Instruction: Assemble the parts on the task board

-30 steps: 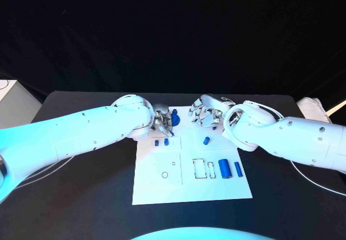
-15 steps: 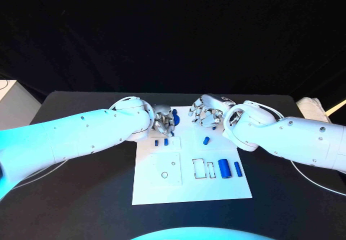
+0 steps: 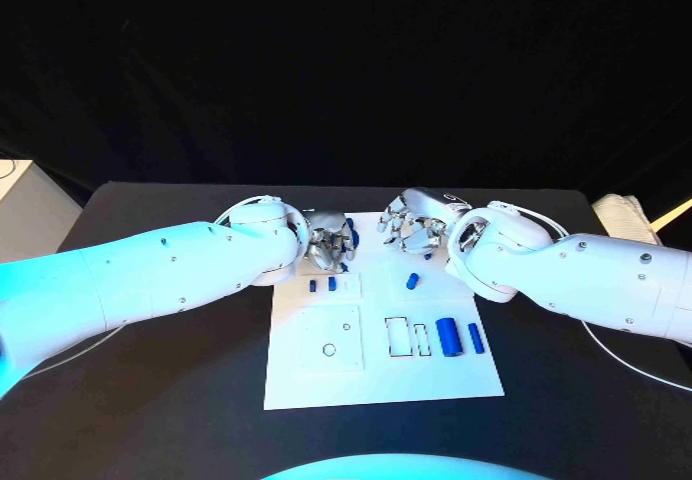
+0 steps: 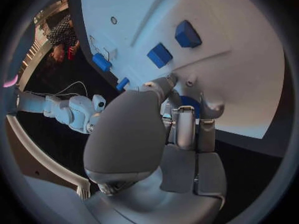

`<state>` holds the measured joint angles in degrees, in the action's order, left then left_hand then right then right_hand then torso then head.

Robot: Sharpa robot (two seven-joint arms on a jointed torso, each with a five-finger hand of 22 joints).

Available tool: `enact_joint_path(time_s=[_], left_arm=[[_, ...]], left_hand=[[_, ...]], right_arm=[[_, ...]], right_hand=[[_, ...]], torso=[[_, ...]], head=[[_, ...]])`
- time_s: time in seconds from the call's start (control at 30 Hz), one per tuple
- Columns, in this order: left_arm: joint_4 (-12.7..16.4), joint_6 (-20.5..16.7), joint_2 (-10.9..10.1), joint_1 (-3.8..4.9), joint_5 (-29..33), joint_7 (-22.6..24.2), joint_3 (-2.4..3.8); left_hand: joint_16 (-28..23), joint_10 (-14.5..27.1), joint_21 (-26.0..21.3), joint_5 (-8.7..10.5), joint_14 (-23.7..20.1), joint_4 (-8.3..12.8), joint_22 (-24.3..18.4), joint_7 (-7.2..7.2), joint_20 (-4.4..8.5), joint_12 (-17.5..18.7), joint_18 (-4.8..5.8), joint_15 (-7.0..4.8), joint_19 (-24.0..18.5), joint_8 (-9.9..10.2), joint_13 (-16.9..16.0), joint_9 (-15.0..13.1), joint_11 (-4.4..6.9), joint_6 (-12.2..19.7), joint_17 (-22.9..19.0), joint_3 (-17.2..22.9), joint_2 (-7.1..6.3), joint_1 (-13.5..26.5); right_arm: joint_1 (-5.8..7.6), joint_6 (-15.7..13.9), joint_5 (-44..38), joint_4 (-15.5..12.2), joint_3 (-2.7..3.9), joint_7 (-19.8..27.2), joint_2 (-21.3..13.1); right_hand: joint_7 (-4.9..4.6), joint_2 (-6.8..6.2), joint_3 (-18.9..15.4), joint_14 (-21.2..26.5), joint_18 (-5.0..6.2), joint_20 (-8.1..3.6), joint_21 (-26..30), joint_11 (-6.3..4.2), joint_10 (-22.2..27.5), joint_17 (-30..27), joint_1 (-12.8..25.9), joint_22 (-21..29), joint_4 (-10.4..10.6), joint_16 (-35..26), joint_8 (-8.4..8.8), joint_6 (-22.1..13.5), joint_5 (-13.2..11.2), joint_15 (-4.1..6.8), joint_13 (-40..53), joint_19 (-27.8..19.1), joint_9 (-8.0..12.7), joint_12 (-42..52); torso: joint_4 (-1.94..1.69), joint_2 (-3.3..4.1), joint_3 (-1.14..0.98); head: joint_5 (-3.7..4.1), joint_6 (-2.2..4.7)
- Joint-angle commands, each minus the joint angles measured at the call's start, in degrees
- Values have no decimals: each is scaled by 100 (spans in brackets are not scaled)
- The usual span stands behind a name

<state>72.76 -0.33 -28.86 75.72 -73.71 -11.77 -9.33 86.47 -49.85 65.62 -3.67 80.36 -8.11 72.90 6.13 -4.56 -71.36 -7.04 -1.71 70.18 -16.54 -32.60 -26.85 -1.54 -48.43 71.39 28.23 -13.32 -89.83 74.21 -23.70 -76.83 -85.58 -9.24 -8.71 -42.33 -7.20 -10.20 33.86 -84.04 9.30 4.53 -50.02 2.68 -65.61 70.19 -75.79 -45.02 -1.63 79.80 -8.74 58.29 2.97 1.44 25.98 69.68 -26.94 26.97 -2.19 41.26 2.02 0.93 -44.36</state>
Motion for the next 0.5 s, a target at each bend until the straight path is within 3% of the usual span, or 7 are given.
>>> enact_joint_path(time_s=[0.03,0.23,0.5], left_arm=[[14,135,0,-1,-178,229,-2],[-8,250,1,0,-257,211,-8],[-25,178,36,-1,-358,226,-39]], left_hand=[[-1,35,45,-9,11,91,19,-3,-22,29,40,31,-28,-34,-6,-13,-9,-65,13,192,-53,29],[5,19,136,-17,18,475,109,30,-19,17,44,37,-44,-86,-32,-29,-25,-233,58,866,-160,319],[25,-87,218,-11,66,593,174,46,-22,-55,60,48,1,-109,-155,-45,-36,-330,147,1021,-154,527]], right_arm=[[1,9,-7,-11,2,17,-6],[1,7,-3,-11,2,16,-12],[1,7,0,-14,2,14,-16]], right_hand=[[-13,-12,-10,-182,-36,-17,21,-9,32,-7,49,4,36,-32,20,9,17,18,3,-38,6,27],[-14,-13,-11,-181,-38,-16,15,-8,35,-8,55,-6,42,-32,25,7,17,18,8,-34,8,32],[-14,-13,-11,-181,-38,-16,15,-8,35,-8,55,-6,42,-32,25,7,17,18,8,-34,8,32]], torso=[[1,1,-1],[-1,1,-3],[3,2,1]], head=[[3,-2],[4,-2],[6,-10]])
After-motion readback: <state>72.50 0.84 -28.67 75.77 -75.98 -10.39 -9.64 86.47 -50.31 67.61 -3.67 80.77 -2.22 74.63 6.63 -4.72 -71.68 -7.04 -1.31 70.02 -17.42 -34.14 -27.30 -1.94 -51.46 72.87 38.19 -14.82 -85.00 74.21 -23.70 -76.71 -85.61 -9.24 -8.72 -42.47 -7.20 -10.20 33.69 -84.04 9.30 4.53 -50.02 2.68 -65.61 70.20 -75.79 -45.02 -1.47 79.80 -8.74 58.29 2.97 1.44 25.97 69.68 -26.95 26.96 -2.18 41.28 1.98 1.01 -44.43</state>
